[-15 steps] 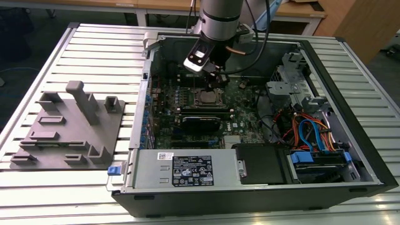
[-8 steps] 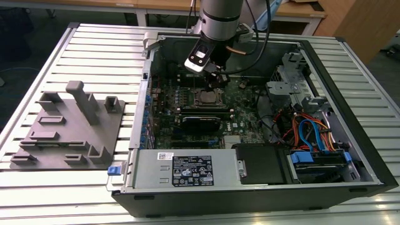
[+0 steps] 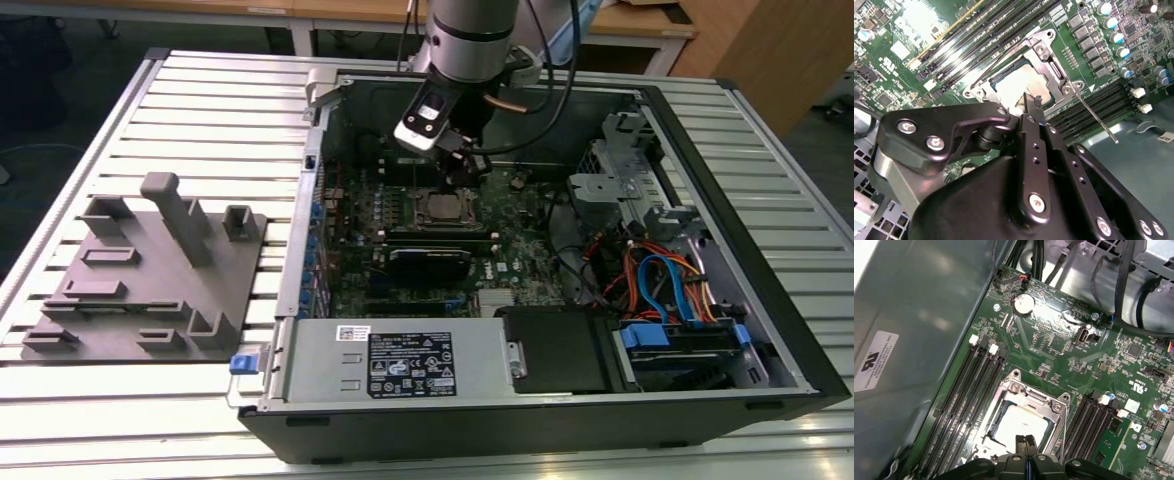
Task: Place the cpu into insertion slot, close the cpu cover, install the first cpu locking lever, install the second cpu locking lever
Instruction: 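Install the first cpu locking lever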
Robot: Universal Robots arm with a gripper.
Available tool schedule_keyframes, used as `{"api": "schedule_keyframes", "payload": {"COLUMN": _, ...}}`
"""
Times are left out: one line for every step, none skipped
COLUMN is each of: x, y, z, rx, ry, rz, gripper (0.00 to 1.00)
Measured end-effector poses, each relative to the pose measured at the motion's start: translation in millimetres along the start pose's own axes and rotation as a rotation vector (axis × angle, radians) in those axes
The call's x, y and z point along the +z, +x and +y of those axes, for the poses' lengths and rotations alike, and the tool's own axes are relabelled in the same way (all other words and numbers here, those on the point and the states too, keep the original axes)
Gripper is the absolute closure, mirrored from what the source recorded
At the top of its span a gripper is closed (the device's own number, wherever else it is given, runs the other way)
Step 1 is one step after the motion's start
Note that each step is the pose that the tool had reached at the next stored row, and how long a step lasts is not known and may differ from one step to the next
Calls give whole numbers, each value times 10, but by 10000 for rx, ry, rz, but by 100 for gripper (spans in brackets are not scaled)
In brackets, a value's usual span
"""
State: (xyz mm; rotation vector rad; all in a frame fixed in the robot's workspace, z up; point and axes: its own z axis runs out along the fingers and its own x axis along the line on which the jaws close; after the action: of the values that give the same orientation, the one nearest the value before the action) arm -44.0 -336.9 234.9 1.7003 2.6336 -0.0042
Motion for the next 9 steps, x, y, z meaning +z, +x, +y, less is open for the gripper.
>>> {"api": "schedule_keyframes", "payload": {"x": -8, "y": 0, "z": 0, "rx": -1, "ry": 3, "rz": -7, "gripper": 90}}
{"api": "schedule_keyframes", "payload": {"x": -17, "y": 0, "z": 0, "rx": -2, "ry": 4, "rz": -11, "gripper": 90}}
{"api": "schedule_keyframes", "payload": {"x": -26, "y": 0, "z": 0, "rx": -5, "ry": 5, "rz": -14, "gripper": 90}}
{"api": "schedule_keyframes", "payload": {"x": -35, "y": 1, "z": -2, "rx": -17, "ry": 9, "rz": -25, "gripper": 90}}
{"api": "schedule_keyframes", "payload": {"x": -35, "y": 2, "z": -4, "rx": -65, "ry": 10, "rz": -32, "gripper": 90}}
{"api": "schedule_keyframes", "payload": {"x": -35, "y": 2, "z": -4, "rx": -156, "ry": 12, "rz": -36, "gripper": 90}}
{"api": "schedule_keyframes", "payload": {"x": -35, "y": 2, "z": -4, "rx": -296, "ry": 12, "rz": -37, "gripper": 90}}
{"api": "schedule_keyframes", "payload": {"x": -35, "y": 2, "z": -4, "rx": -474, "ry": 10, "rz": -37, "gripper": 90}}
{"api": "schedule_keyframes", "payload": {"x": -35, "y": 2, "z": -4, "rx": -653, "ry": 9, "rz": -38, "gripper": 90}}
